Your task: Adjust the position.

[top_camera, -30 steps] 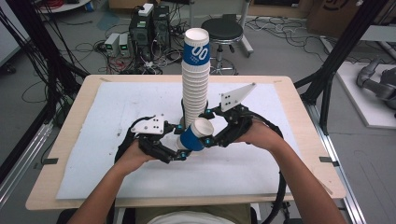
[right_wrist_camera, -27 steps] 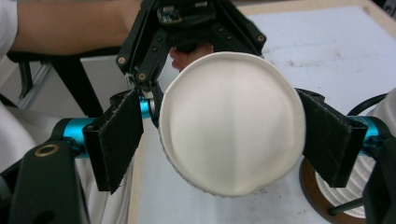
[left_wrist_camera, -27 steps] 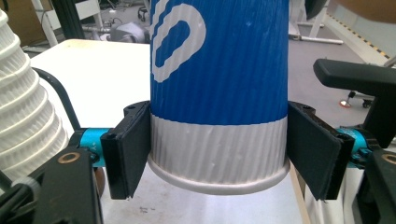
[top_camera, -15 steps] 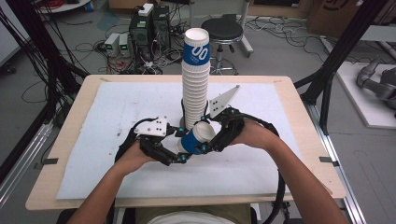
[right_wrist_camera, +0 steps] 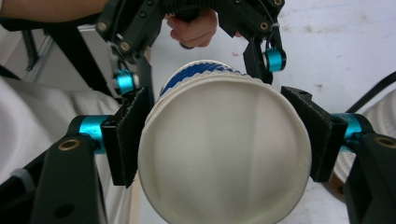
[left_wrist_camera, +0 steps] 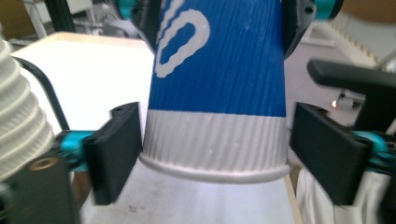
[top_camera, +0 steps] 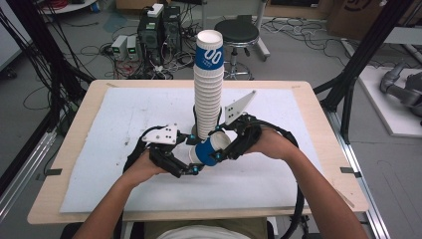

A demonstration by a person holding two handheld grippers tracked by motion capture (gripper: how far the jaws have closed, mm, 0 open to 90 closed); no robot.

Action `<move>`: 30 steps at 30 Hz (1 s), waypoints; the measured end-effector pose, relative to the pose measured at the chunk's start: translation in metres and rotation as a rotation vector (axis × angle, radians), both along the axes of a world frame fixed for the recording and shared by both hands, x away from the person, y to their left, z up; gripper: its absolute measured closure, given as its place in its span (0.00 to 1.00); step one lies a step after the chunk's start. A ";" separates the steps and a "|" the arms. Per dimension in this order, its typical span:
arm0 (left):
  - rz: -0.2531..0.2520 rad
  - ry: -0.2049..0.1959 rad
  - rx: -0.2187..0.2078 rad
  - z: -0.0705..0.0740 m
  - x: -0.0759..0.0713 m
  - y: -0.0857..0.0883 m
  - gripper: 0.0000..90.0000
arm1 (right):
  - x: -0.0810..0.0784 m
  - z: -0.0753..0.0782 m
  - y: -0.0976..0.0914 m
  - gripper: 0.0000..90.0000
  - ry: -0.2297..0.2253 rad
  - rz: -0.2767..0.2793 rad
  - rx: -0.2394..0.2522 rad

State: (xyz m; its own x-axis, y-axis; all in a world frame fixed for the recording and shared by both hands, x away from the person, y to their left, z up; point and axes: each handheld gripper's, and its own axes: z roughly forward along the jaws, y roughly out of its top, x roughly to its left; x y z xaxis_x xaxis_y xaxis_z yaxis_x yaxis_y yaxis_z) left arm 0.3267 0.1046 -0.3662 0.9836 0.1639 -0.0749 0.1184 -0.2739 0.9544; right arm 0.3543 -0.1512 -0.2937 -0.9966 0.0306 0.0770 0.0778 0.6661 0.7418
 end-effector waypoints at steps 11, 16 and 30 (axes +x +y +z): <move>0.093 0.014 -0.131 0.001 0.009 0.018 0.15 | 0.003 -0.016 -0.037 0.31 0.040 -0.108 0.147; 0.101 0.006 -0.160 0.001 0.008 0.017 0.14 | 0.002 -0.028 -0.049 0.31 0.049 -0.152 0.208; 0.061 -0.002 -0.199 -0.008 0.004 0.003 0.13 | -0.012 -0.050 -0.051 0.31 0.049 -0.158 0.375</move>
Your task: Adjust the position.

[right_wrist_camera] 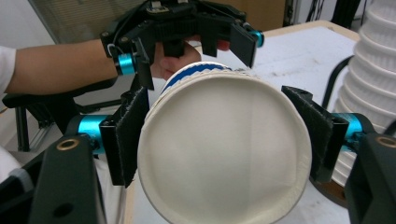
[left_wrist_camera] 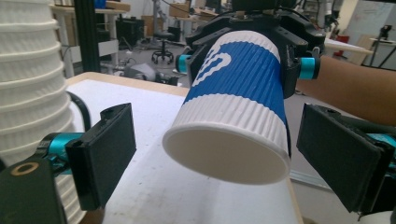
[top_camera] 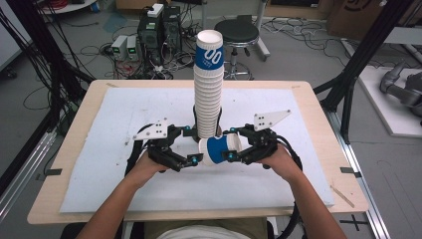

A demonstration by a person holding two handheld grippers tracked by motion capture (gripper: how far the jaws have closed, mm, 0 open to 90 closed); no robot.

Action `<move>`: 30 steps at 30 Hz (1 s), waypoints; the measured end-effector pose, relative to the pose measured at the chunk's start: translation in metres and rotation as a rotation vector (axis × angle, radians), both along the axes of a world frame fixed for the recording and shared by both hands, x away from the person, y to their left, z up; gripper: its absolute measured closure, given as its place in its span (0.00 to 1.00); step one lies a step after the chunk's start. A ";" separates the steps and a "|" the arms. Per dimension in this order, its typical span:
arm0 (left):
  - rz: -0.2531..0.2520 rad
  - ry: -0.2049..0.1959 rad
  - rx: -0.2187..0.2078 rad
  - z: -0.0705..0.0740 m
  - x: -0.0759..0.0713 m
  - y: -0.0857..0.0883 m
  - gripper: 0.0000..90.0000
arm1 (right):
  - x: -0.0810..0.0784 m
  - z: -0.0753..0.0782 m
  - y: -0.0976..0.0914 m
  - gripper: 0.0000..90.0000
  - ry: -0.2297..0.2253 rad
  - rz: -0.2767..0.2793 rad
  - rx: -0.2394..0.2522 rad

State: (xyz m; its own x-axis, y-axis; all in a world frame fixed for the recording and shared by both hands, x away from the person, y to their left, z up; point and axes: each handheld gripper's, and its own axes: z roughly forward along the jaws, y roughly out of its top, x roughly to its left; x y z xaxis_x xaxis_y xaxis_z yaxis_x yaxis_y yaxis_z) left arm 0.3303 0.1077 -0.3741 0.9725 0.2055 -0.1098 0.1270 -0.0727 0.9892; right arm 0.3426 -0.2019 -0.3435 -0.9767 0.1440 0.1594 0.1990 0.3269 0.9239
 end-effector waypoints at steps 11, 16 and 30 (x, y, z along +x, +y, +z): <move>-0.022 0.002 -0.037 -0.002 -0.002 -0.004 0.12 | -0.002 -0.010 0.006 0.31 0.023 0.022 0.060; -0.041 -0.001 -0.035 -0.003 -0.002 -0.006 0.10 | -0.001 -0.010 0.004 0.31 0.023 0.018 0.084; -0.070 0.010 -0.002 -0.010 -0.005 -0.018 0.08 | 0.000 -0.010 0.008 0.31 0.047 0.028 0.173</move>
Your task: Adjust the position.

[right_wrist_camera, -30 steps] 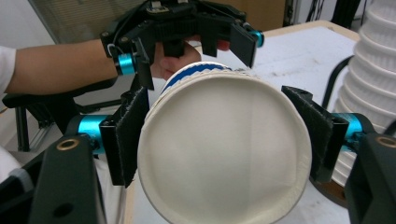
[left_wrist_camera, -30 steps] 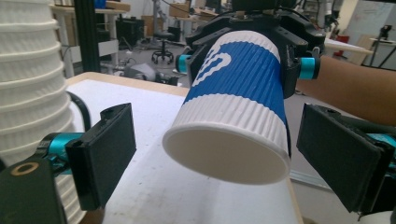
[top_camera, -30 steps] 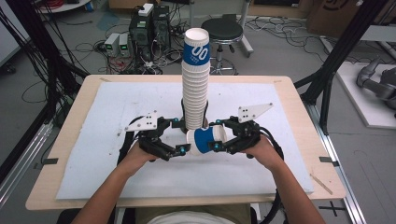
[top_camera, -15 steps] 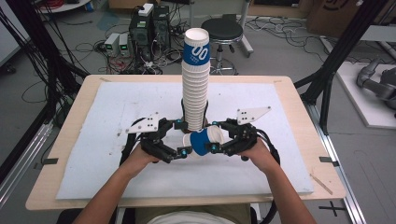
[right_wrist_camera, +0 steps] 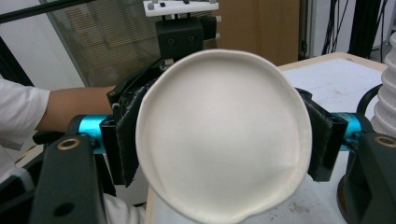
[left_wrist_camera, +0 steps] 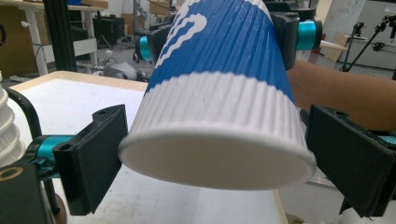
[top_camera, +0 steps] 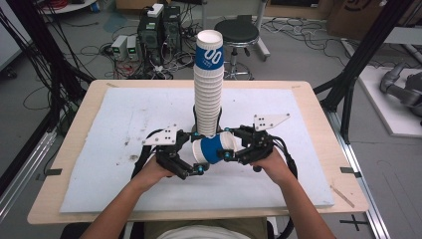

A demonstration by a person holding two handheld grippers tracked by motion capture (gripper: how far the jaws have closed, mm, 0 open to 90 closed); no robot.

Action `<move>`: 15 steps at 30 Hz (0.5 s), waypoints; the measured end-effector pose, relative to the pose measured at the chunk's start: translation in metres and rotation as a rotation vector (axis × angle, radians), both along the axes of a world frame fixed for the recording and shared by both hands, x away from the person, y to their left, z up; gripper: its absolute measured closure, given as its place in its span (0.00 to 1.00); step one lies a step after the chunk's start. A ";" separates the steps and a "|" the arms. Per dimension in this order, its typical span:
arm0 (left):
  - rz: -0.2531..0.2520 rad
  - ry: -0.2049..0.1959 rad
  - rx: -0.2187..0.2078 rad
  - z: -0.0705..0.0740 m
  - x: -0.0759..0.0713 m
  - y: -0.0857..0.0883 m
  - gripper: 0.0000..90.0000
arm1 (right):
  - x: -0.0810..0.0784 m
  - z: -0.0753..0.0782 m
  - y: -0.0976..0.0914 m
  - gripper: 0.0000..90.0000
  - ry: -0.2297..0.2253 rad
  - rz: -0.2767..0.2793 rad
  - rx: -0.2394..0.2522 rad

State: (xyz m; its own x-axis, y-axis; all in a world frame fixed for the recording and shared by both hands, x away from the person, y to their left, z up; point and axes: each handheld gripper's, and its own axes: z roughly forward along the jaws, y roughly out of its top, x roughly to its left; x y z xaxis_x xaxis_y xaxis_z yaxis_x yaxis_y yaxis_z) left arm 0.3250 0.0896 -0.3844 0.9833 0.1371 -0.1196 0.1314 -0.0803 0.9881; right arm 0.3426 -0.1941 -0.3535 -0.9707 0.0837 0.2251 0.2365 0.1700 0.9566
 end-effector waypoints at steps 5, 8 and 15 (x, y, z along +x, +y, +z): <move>0.009 -0.008 -0.002 0.002 0.000 0.003 0.12 | 0.000 -0.001 0.001 0.31 0.009 0.000 0.000; 0.007 -0.017 0.006 0.003 0.001 0.005 0.20 | 0.000 -0.001 0.001 0.32 0.015 0.006 0.005; -0.013 -0.025 0.047 0.005 0.000 0.007 0.24 | -0.001 -0.001 0.001 0.32 0.015 0.011 -0.013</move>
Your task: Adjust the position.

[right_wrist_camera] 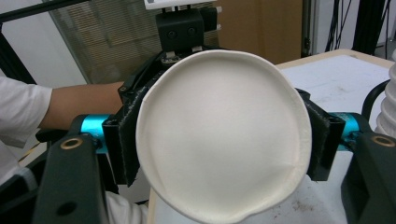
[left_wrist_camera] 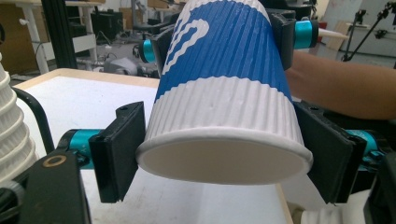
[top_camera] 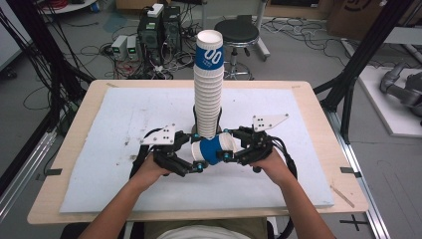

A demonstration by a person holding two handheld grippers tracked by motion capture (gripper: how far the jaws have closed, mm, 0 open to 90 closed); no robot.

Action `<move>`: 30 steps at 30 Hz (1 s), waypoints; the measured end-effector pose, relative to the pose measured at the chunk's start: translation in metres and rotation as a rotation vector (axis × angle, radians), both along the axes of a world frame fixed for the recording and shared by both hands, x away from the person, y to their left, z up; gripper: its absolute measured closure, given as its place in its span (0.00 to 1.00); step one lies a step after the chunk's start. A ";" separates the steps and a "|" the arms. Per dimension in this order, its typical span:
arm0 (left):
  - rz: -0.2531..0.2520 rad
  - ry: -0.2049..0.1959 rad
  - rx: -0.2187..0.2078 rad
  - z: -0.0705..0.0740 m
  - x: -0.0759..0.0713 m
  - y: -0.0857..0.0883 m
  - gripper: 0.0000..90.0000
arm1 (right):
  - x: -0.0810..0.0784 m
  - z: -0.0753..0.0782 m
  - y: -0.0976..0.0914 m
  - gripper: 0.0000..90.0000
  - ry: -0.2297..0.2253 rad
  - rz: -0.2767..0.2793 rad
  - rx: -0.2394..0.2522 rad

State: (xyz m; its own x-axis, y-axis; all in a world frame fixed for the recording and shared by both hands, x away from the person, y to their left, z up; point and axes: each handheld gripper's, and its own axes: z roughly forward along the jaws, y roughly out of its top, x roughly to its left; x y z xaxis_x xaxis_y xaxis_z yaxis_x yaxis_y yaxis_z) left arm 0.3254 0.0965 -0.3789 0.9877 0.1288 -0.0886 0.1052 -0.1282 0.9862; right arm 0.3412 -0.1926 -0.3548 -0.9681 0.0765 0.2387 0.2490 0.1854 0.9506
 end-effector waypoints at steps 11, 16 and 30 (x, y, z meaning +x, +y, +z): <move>-0.001 0.019 0.051 0.007 0.002 0.008 0.25 | -0.007 0.009 0.000 0.22 -0.054 -0.026 -0.091; 0.001 0.019 0.087 0.012 0.003 0.011 0.25 | -0.006 0.019 -0.003 0.22 -0.074 -0.020 -0.173; 0.007 0.025 0.180 0.015 0.001 0.008 0.25 | 0.001 0.056 0.012 0.22 -0.204 0.062 -0.394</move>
State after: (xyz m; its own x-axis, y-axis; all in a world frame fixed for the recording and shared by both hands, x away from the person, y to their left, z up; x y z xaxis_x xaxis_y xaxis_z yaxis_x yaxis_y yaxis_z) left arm 0.3267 0.1049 -0.3643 0.9845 0.1518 -0.0878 0.1307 -0.3015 0.9445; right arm 0.3422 -0.1805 -0.2984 -0.9980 0.0634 0.0068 0.0408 0.5522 0.8327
